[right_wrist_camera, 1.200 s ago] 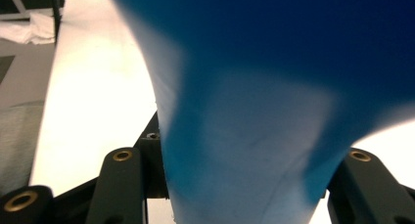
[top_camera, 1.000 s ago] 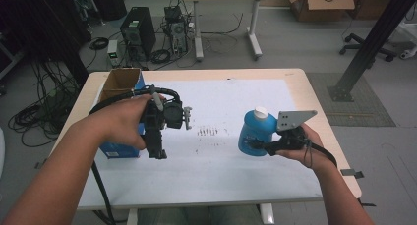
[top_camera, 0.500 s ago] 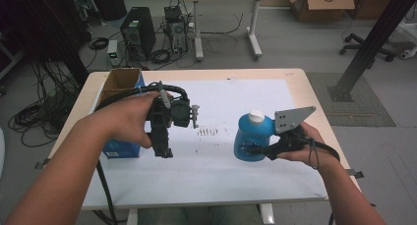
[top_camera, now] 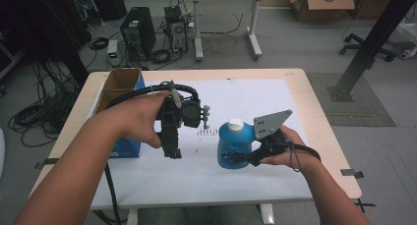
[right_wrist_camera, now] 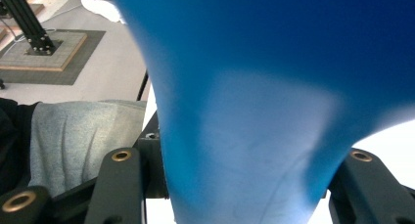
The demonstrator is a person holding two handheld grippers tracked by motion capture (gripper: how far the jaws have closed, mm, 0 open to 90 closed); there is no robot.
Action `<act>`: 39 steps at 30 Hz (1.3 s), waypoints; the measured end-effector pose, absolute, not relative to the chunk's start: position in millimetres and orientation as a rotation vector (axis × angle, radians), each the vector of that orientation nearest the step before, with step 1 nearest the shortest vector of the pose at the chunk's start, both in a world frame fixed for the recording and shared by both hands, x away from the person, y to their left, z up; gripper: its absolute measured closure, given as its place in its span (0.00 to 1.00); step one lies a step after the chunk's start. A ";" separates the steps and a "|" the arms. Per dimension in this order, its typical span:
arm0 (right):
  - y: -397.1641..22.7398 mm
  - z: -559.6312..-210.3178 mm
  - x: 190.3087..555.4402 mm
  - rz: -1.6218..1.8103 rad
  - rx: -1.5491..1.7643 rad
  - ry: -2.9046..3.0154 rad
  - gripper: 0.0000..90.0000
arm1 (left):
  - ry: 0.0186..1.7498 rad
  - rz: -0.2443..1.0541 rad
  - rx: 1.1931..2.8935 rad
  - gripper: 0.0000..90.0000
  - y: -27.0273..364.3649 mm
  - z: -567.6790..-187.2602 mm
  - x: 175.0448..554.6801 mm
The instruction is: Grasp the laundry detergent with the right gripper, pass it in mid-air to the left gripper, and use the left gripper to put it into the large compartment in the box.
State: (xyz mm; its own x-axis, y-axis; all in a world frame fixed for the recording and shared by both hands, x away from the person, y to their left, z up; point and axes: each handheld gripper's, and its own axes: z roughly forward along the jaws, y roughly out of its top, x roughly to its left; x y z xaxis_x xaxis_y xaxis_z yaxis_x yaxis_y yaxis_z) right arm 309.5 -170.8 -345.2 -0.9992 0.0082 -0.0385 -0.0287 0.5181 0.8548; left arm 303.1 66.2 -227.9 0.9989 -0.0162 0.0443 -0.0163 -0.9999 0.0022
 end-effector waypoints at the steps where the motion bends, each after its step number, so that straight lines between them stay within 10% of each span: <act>1: -170.8 -345.2 309.5 1.524 -0.018 2.704 0.51 | -0.026 0.069 3.138 0.00 66.2 -227.9 303.1; 39: -95.0 -380.3 311.5 1.609 -0.046 2.716 0.50 | -0.066 0.021 3.149 0.00 40.9 -236.6 304.8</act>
State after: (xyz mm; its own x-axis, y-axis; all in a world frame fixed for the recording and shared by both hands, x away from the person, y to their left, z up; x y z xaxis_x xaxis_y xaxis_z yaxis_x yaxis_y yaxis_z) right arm 311.5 -95.0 -380.3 -0.9995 -0.0328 -0.0013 -0.0169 0.4801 0.8771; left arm 304.8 40.9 -236.6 0.9990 -0.0421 0.0135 -0.0420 -0.9991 -0.0088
